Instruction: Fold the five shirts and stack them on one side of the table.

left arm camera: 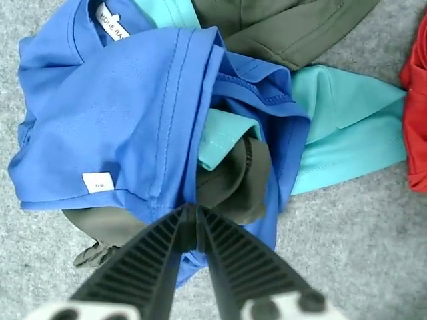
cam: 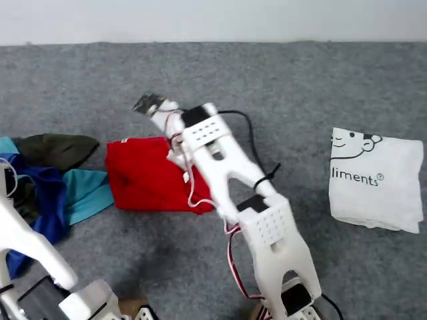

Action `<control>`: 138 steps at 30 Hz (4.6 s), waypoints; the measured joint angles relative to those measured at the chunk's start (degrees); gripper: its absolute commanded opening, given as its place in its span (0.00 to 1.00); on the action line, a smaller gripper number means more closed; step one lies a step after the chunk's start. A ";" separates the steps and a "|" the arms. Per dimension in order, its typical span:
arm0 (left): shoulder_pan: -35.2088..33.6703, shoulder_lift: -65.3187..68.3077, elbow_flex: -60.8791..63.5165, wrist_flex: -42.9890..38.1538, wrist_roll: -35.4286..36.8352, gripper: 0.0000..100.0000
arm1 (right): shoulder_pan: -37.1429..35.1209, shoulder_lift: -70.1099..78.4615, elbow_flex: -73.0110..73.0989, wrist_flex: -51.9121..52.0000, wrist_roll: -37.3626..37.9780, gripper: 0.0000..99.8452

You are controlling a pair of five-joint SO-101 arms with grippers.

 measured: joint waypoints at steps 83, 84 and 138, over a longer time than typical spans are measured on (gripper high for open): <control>-6.68 0.00 0.00 -1.14 0.44 0.02 | -7.38 22.33 -47.03 23.65 0.79 0.01; -6.68 0.00 0.00 -1.14 0.44 0.02 | -8.79 23.21 -46.51 23.12 0.79 0.01; -6.68 0.00 0.00 -1.14 0.44 0.02 | -3.08 -5.45 1.58 24.35 -26.64 0.24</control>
